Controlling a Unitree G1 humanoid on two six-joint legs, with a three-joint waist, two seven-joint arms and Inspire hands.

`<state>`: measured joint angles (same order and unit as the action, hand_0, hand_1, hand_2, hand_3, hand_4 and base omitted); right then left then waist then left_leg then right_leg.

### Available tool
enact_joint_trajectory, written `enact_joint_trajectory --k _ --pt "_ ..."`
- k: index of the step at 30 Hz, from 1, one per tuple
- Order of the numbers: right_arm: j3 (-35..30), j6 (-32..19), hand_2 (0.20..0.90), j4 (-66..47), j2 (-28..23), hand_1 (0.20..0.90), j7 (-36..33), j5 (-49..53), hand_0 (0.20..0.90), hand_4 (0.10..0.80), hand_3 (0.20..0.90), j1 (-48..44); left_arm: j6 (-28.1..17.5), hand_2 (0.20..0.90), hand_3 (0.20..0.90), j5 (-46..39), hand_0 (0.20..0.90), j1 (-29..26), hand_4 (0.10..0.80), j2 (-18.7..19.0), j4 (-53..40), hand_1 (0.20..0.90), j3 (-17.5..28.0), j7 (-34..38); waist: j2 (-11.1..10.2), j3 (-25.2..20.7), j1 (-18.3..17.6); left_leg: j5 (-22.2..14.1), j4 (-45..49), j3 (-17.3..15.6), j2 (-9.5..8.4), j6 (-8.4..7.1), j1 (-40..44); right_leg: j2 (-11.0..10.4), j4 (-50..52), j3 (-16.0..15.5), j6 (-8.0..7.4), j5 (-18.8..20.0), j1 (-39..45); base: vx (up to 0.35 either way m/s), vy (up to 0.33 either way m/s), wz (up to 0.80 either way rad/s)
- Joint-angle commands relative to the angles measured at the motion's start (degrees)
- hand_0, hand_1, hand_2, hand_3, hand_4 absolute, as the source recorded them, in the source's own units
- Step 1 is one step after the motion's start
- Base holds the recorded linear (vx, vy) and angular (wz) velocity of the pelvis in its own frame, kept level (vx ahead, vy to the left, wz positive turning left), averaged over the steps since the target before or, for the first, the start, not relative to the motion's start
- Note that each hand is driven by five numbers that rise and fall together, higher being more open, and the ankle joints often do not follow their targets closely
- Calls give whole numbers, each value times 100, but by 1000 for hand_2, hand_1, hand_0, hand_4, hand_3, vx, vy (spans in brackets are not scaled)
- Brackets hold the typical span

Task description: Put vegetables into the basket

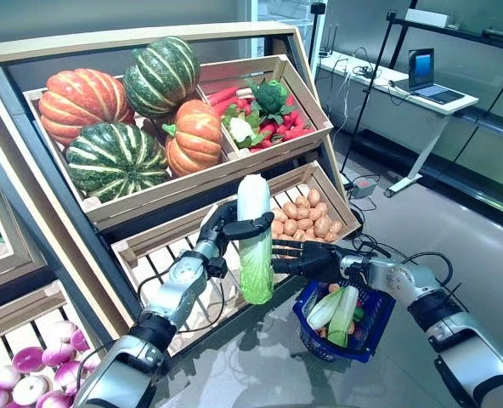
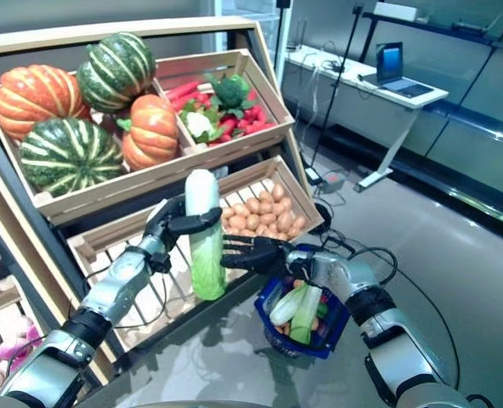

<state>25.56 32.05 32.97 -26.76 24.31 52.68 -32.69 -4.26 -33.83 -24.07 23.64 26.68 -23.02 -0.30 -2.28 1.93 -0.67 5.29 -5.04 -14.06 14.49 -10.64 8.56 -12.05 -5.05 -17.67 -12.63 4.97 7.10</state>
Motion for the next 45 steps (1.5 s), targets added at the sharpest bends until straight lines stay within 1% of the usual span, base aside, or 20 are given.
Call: enact_joint_trajectory --k 1,6,10,12,13,14,20,23,27,32,36,38,40,41,42,43,45 --pt "57 -731 900 19 810 900 -338 687 900 800 900 -960 -715 300 300 -456 300 -986 400 -673 -1150 300 -342 -291 -8 -228 46 -314 4 179 -336 263 -185 218 56 174 364 -309 24 3 6 3" --pt "62 -906 900 68 997 900 -1031 467 900 800 900 -1070 -754 300 300 -506 300 -993 400 -801 -1435 300 -366 -205 -9 -209 58 -327 4 210 -354 274 -172 217 46 219 371 -303 31 2 2 2" --pt "141 -1106 900 229 1047 900 -1626 -256 900 800 900 -1178 -660 300 300 -372 300 -1040 400 -803 -1778 300 -465 -75 -8 -211 66 -341 4 239 -363 280 -175 208 31 248 362 -285 26 0 0 0" --pt "183 -1201 900 302 1055 900 -1880 -485 900 800 900 -1254 -638 300 300 -295 300 -1083 400 -804 -1871 300 -514 -2 -7 -205 68 -338 4 246 -369 283 -180 207 23 266 362 -277 26 0 0 0" --pt "183 -1201 900 302 1055 900 -1880 -485 900 800 900 -1254 -638 300 300 -295 300 -1083 400 -804 -1871 300 -514 -2 -7 -205 68 -338 4 246 -369 283 -180 207 23 266 362 -277 26 0 0 0" --pt "193 -1272 900 373 1060 900 -2092 -743 900 800 900 -1324 -597 300 300 -280 300 -1113 400 -785 -1962 300 -548 53 -4 -200 69 -340 4 251 -373 287 -177 205 26 284 363 -276 23 0 0 0" --pt "253 -1506 900 592 1208 900 -2798 -1582 900 800 900 -1552 -532 300 300 -273 300 -1234 400 -861 -2016 300 -610 169 14 -183 71 -349 4 262 -379 292 -178 198 29 330 363 -269 4 0 0 0" --pt "279 -1585 900 669 1266 900 -3039 -2070 900 800 900 -1591 -530 300 300 -301 300 -1277 400 -883 -2019 300 -623 218 29 -174 73 -357 4 282 -385 292 -180 198 22 352 364 -272 7 0 0 0" --pt "343 -1454 900 742 1381 900 -3205 -2248 900 800 900 -1622 -508 300 300 -325 300 -1323 400 -939 -2051 300 -619 239 43 -162 87 -361 4 293 -383 290 -183 194 9 364 366 -273 13 0 0 0" --pt "389 -1411 900 889 1470 900 -3307 -2532 900 800 900 -1630 -467 300 300 -322 300 -1339 400 -973 -2090 300 -592 209 51 -160 113 -365 4 301 -378 285 -177 188 5 364 364 -276 25 0 0 0" --pt "405 -1333 900 1064 1563 900 -3063 -2299 900 800 900 -1618 -461 300 300 -353 300 -1351 400 -974 -2068 300 -561 144 56 -158 139 -369 4 308 -374 279 -167 188 5 358 366 -287 40 0 0 0" --pt "369 -1199 900 1195 1636 900 -2652 -1719 900 800 900 -1580 -439 300 300 -372 300 -1350 400 -974 -2074 300 -529 81 52 -165 166 -374 4 316 -372 278 -163 187 5 347 374 -300 56 0 0 0" --pt "324 -1186 900 1314 1702 900 -2318 -1162 900 800 900 -1525 -457 300 300 -430 300 -1352 400 -965 -2051 300 -508 -20 50 -170 190 -382 4 330 -372 276 -154 187 5 332 377 -308 73 0 0 0" --pt "320 -1191 900 1325 1709 900 -2261 -1096 900 800 900 -1520 -461 300 300 -443 300 -1351 400 -960 -2052 300 -509 -34 49 -171 192 -384 4 332 -373 276 -153 187 5 328 377 -310 76 0 0 0" --pt "288 -1196 900 1360 1744 900 -1989 -813 900 800 900 -1470 -455 300 300 -497 300 -1337 400 -956 -2068 300 -485 -115 49 -179 209 -385 4 342 -374 276 -154 188 5 316 382 -317 84 0 0 0" --pt "223 -1184 900 1403 1761 900 -1576 -448 900 800 900 -1381 -460 300 300 -657 300 -1303 400 -930 -2081 300 -463 -263 51 -202 234 -391 4 351 -373 274 -150 185 5 286 383 -322 99 23 6 4" --pt "173 -1165 900 1439 1731 900 -1059 -185 900 800 900 -1278 -434 300 300 -972 300 -1256 400 -926 -2094 300 -438 -520 51 -225 257 -400 4 373 -371 271 -145 180 5 254 381 -327 116 14 3 2"
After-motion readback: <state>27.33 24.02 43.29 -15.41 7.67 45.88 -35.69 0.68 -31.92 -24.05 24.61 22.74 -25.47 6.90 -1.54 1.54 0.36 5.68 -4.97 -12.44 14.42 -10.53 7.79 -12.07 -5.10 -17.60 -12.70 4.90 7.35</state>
